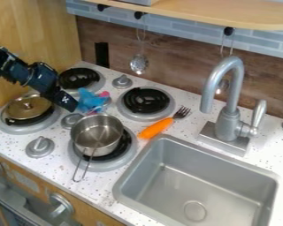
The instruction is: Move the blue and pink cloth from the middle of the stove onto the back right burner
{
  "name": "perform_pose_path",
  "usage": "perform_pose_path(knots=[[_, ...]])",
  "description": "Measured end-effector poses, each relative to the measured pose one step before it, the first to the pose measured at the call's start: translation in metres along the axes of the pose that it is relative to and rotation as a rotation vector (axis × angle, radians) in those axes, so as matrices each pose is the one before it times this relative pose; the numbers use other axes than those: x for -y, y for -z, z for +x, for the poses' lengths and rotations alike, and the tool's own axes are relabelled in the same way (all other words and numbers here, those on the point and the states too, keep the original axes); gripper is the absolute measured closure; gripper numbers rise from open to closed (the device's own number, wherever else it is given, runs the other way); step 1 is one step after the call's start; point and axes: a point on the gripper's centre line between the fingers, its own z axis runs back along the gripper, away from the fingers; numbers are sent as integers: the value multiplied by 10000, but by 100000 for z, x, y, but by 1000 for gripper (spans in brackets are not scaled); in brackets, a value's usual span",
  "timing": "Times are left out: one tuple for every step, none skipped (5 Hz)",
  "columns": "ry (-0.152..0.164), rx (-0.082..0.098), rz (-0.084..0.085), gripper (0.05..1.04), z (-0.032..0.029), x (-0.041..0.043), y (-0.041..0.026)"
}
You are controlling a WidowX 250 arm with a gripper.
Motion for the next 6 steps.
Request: perform_pose_path(knots=[[-258,-201,-318,79,-1369,200,1229],[114,-183,-294,81,987,331,195],[354,-66,-557,82,1419,676,4],[49,295,-620,82,799,1118,168],[957,197,-565,82,1801,1425,594],[1477,-39,-98,82,2189,2154,781]])
